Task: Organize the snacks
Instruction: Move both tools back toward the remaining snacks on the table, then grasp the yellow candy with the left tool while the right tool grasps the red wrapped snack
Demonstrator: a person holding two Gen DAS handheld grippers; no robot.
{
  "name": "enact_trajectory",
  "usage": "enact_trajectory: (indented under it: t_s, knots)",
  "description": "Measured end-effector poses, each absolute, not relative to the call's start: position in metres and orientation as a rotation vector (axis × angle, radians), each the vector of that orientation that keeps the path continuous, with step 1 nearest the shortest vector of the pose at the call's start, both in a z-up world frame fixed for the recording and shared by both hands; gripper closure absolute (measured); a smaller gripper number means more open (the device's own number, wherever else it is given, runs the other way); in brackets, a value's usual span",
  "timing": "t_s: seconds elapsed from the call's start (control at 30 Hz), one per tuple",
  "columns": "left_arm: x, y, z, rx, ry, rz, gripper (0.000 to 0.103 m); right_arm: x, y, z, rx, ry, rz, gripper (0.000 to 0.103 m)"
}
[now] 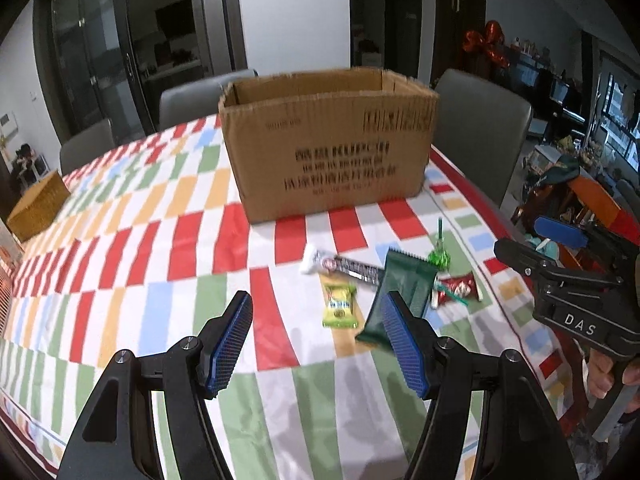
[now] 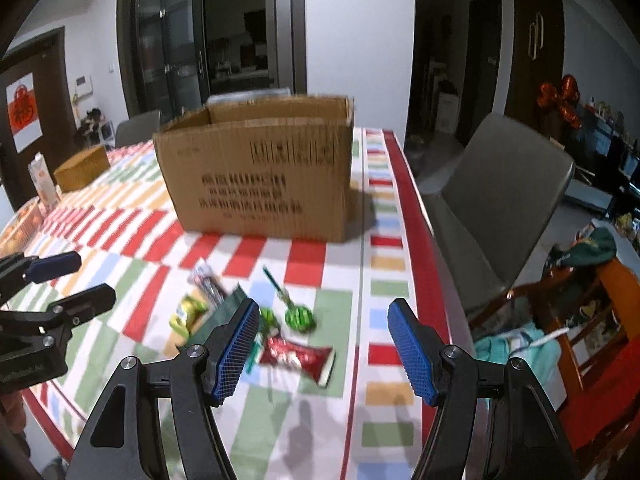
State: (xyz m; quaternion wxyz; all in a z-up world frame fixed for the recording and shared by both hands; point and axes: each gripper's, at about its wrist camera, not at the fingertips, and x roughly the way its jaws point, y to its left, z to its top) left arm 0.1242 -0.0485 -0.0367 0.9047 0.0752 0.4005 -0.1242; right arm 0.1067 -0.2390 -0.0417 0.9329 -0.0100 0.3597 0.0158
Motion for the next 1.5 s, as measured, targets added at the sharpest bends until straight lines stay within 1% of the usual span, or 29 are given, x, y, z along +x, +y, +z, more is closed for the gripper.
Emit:
enact_trajectory:
  t_s: [0.33, 0.5, 0.87, 1.1, 1.23, 1.3, 1.37, 1.4, 1.43, 1.47, 1.5]
  knots:
    - [0.135, -0.048, -0.073, 0.166, 0.911, -0.246, 0.037, 0.108, -0.239, -0.081, -0.013, 0.859, 0.053, 0.035]
    - [0.141, -0.047, -0.085, 0.163, 0.918, -0.252, 0.037, 0.113, -0.234, -0.094, -0.016, 0.902, 0.082, 0.035]
    - [0.169, -0.05, -0.101, 0.137, 0.926, -0.292, 0.038, 0.127, -0.227, -0.103, 0.029, 0.902, 0.104, 0.035]
    - [0.183, -0.055, -0.111, 0.121, 0.956, -0.309, 0.048, 0.138, -0.227, -0.111, 0.07, 0.922, 0.103, 0.035]
    - [0.187, -0.058, -0.116, 0.115, 0.967, -0.32, 0.052, 0.142, -0.227, -0.114, 0.079, 0.925, 0.103, 0.035]
    - [0.187, -0.06, -0.119, 0.116, 0.975, -0.325, 0.059, 0.143, -0.227, -0.114, 0.078, 0.922, 0.1, 0.035]
    - [0.188, -0.061, -0.121, 0.114, 0.984, -0.328, 0.063, 0.142, -0.227, -0.115, 0.076, 0.919, 0.101, 0.037]
    - [0.188, -0.061, -0.121, 0.115, 0.981, -0.327, 0.065, 0.142, -0.227, -0.114, 0.073, 0.919, 0.103, 0.041]
    - [0.189, -0.063, -0.121, 0.117, 0.979, -0.327, 0.066, 0.142, -0.227, -0.114, 0.069, 0.919, 0.105, 0.041]
    - [0.189, -0.063, -0.121, 0.118, 0.98, -0.33, 0.071, 0.141, -0.227, -0.114, 0.066, 0.919, 0.107, 0.042]
    - [0.189, -0.064, -0.121, 0.117, 0.981, -0.334, 0.077, 0.141, -0.227, -0.114, 0.065, 0.919, 0.112, 0.046]
